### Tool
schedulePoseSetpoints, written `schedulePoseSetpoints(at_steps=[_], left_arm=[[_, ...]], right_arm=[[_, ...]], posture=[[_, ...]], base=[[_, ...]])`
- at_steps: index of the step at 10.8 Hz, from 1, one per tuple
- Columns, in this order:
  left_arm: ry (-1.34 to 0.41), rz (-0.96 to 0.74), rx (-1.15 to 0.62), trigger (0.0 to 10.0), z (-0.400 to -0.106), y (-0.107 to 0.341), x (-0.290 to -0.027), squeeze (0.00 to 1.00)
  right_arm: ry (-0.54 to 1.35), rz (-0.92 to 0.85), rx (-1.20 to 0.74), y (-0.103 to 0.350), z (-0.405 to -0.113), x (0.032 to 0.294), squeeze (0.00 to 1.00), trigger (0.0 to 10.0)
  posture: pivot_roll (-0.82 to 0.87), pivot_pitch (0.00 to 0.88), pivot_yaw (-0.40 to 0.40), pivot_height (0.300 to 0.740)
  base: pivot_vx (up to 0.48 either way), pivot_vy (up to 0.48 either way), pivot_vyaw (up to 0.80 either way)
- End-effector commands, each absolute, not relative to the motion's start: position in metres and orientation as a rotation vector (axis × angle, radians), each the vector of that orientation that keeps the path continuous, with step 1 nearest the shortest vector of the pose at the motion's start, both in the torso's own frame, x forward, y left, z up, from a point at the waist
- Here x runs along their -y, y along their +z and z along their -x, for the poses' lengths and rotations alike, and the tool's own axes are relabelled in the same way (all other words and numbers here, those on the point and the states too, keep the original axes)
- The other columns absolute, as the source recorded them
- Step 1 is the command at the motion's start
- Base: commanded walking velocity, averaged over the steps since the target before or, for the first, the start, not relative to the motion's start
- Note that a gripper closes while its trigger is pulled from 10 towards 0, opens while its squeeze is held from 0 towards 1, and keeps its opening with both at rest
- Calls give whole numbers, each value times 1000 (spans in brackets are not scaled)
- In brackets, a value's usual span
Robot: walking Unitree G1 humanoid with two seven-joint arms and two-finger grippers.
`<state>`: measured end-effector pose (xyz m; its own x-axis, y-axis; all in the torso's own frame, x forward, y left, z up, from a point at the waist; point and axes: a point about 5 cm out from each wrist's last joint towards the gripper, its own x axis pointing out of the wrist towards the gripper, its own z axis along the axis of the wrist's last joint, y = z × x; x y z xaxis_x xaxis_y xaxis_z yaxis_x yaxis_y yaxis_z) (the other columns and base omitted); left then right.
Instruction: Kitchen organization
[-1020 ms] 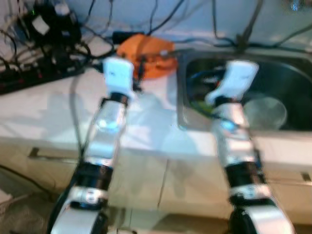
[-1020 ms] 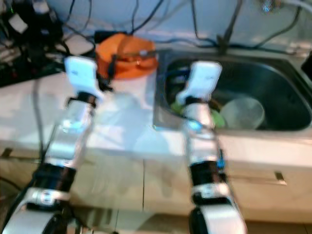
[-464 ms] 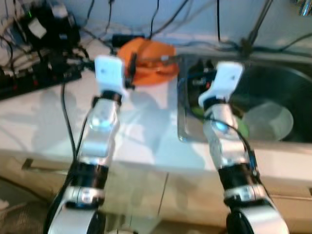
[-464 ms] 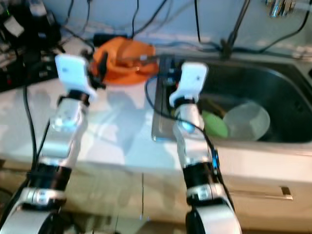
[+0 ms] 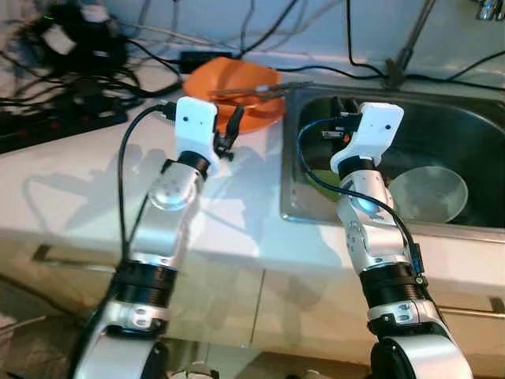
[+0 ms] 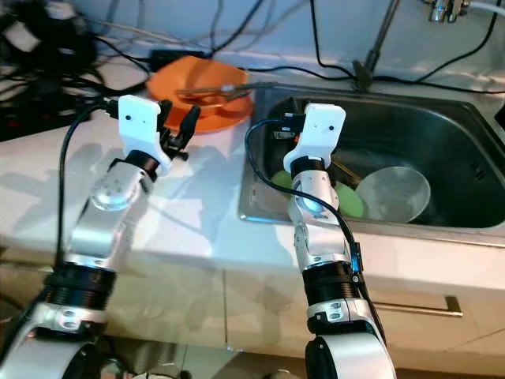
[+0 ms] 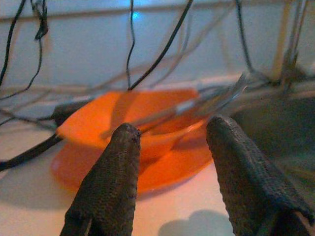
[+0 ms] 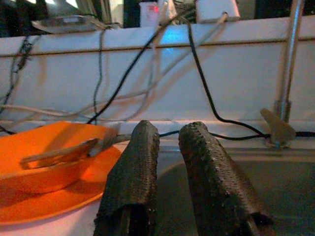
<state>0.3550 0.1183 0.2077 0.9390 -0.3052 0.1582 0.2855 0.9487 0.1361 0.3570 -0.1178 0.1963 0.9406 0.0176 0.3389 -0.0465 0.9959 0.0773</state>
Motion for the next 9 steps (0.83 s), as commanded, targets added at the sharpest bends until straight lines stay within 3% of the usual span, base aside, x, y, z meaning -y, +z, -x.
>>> schedulePoseSetpoints(at_steps=[1, 6, 9], left_arm=[[-315, -122, 147, 10000, -359, 218, -120, 0], [-336, -178, -80, 10000, -388, 207, -125, 0], [-327, -205, -124, 10000, -411, 218, -118, 0]], right_arm=[[25, -91, 328, 194, -357, 119, 0, 10000], [21, -98, 310, 191, -357, 116, 0, 10000], [13, -98, 308, 190, -356, 117, 0, 10000]], posture=[[116, 79, -9, 740], [107, 85, 15, 740], [89, 91, 29, 740]], base=[[0, 0, 0], [0, 0, 0], [0, 0, 0]])
